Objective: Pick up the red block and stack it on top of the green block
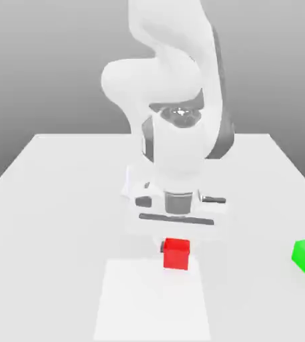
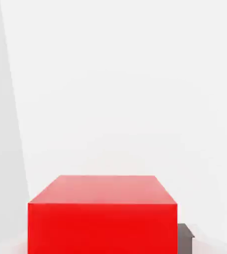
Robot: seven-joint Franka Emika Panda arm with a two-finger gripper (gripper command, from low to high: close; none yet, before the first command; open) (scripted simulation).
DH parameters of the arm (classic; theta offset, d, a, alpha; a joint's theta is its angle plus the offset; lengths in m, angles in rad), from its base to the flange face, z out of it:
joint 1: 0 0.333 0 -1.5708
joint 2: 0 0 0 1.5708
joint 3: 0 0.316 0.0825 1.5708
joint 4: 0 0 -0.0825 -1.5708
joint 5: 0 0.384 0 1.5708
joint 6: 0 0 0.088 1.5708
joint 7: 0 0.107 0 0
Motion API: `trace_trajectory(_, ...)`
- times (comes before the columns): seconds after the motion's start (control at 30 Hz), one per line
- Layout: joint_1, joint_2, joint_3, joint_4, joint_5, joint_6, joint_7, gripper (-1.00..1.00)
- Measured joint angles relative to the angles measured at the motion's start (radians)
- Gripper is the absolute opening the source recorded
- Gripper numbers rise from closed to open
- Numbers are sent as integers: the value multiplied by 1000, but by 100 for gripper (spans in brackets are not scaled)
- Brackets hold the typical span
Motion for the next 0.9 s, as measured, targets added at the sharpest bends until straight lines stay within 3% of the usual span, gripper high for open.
trace_trajectory(0.6,440,118,258,355,-56,-243,66,-100)
trace_trajectory(0.77,472,267,220,383,-159,-126,141,-100)
trace_trajectory(0.8,482,294,207,384,-179,-102,156,100)
trace_trajectory(0.9,482,294,207,384,-179,-102,156,100)
